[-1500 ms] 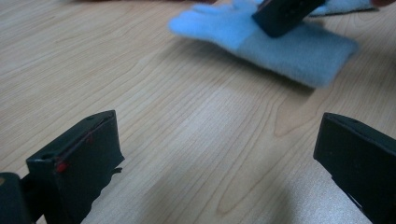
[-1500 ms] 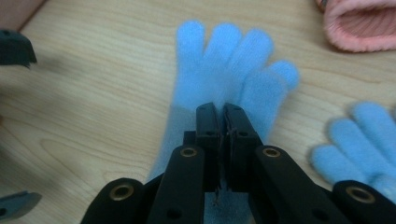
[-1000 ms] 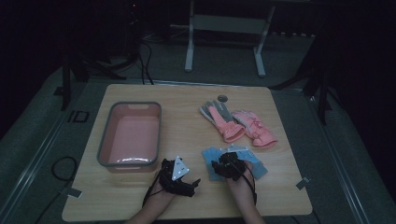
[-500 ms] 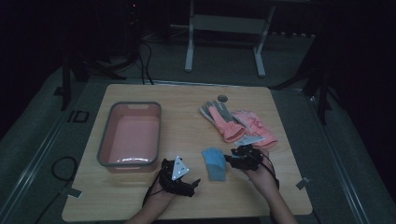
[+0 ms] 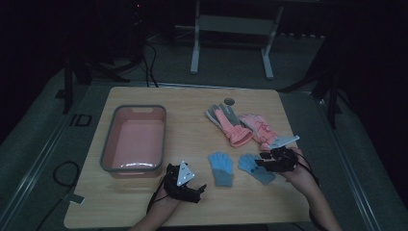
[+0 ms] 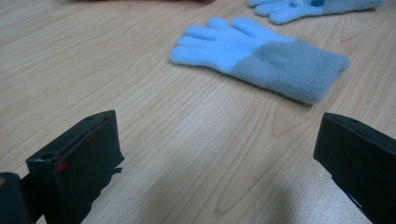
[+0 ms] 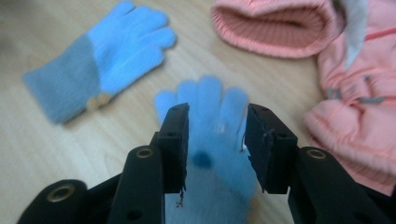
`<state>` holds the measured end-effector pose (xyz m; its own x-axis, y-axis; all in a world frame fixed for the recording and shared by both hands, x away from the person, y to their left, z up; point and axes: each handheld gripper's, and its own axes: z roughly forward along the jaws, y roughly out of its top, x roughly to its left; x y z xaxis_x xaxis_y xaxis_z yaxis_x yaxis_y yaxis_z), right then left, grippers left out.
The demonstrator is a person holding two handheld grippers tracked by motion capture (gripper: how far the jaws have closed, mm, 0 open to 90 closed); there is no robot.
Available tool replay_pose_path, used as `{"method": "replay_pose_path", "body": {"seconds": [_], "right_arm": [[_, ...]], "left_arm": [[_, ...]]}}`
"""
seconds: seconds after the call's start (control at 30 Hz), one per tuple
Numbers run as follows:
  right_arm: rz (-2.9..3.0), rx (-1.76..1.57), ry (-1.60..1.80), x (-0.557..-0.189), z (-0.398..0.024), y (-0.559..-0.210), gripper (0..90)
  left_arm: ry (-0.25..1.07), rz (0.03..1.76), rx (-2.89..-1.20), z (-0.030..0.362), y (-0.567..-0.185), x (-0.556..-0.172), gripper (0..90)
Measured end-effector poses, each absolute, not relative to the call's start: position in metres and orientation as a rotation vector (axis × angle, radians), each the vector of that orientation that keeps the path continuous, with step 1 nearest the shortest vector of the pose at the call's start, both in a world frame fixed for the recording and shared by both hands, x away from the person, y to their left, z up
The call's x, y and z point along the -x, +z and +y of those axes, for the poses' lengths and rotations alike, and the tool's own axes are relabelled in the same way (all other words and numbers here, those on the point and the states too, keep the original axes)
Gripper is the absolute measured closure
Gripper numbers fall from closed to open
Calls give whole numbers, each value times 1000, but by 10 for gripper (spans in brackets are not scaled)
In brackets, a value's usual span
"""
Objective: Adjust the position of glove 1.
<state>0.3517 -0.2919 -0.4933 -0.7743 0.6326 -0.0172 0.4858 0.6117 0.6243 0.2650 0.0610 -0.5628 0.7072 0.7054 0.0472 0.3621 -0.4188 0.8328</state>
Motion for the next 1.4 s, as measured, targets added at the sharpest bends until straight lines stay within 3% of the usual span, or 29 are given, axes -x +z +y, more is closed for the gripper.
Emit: {"method": "replay_pose_path", "body": {"seconds": [0.3, 0.53, 0.6, 0.7, 1.07, 1.4], "right_arm": [[2650, -923, 879, -354, -297, -529, 631], [2653, -964, 911, -355, -299, -537, 649], [2639, -945, 887, -352, -296, -538, 795], [2584, -1015, 856, -348, -290, -537, 848], [2171, -1419, 921, -309, -274, -474, 861], [2044, -1606, 924, -301, -253, -507, 860]], "left_arm": [[499, 814, -2042, 61, -563, -265, 9], [499, 812, -2044, 61, -563, -265, 9], [499, 813, -2045, 61, -563, -265, 9], [496, 815, -2044, 61, -563, -265, 9], [502, 812, -2045, 61, -563, -265, 9], [505, 808, -2046, 60, -563, -264, 9]]}}
